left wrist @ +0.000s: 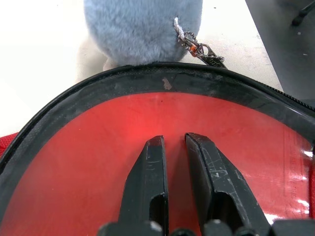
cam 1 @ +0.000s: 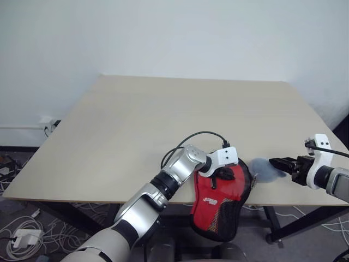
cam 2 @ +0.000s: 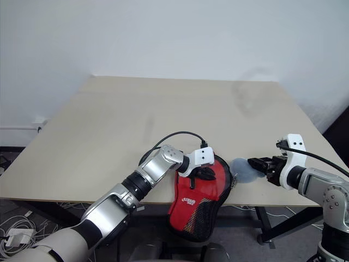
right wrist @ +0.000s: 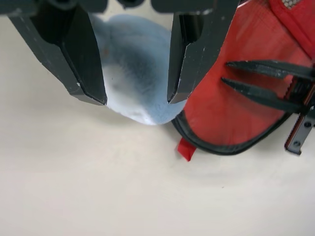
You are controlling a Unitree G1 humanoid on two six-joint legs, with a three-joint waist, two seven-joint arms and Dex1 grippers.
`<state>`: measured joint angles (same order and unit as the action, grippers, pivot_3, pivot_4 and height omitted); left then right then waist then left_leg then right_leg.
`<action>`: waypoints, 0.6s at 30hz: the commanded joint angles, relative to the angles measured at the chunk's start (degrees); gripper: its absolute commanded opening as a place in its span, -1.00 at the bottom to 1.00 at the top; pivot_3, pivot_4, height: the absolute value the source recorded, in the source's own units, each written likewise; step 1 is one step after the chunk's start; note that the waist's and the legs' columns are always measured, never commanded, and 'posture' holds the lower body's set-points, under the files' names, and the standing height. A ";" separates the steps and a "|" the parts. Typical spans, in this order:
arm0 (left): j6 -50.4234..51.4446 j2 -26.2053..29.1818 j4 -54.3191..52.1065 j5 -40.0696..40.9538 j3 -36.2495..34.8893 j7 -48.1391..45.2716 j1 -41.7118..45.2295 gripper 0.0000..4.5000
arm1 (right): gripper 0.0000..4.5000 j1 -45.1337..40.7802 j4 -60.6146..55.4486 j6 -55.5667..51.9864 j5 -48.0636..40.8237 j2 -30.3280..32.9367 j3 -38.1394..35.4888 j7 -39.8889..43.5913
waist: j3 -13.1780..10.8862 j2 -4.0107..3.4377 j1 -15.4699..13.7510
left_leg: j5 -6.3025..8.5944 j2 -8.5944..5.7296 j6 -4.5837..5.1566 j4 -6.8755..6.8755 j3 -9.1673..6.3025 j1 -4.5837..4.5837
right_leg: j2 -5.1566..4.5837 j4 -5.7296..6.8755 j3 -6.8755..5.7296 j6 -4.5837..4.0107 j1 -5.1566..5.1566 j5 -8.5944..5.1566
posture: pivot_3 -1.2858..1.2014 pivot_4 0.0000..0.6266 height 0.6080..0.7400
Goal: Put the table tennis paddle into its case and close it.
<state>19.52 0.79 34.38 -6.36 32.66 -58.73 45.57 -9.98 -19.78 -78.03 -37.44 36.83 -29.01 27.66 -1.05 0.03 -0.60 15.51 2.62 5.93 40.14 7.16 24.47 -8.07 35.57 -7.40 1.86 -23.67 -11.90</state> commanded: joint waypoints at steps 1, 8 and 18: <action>1.63 0.36 5.01 -3.21 2.92 0.20 -2.07 -0.68 | -0.07 -1.74 1.29 0.51 0.27 1.28 -1.14 -1.06 | 0.00 -0.01 0.00 | 0.00 0.00 0.00 0.00 0.00 -0.01 | 0.00 0.00 0.00 0.00 0.01 0.00 | 0.03 -1.00 0.75; 1.45 0.18 5.23 -3.20 2.84 0.38 -1.99 -0.68 | 0.84 -6.13 7.15 1.34 0.82 3.22 2.86 0.04 | 0.05 -0.14 0.05 | 0.00 -0.01 0.00 0.00 0.01 -0.01 | -0.01 0.00 0.02 0.00 0.01 0.00 | 0.03 -1.00 0.75; 1.67 0.16 4.81 -3.28 2.84 0.62 -2.28 -0.68 | 0.99 -16.69 21.64 -3.99 2.82 9.16 15.40 3.56 | 0.08 -0.18 0.04 | 0.00 -0.06 0.04 0.00 0.02 0.01 | -0.08 0.01 0.00 0.01 -0.01 0.00 | 0.03 -1.00 0.75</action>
<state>19.30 0.46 34.83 -6.36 32.48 -58.47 45.63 -24.75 1.31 -81.59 -34.98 44.44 -14.62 30.04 -0.97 -0.16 -0.56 15.52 2.56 5.97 40.15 7.18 24.48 -8.15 35.57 -7.40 1.87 -23.68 -11.90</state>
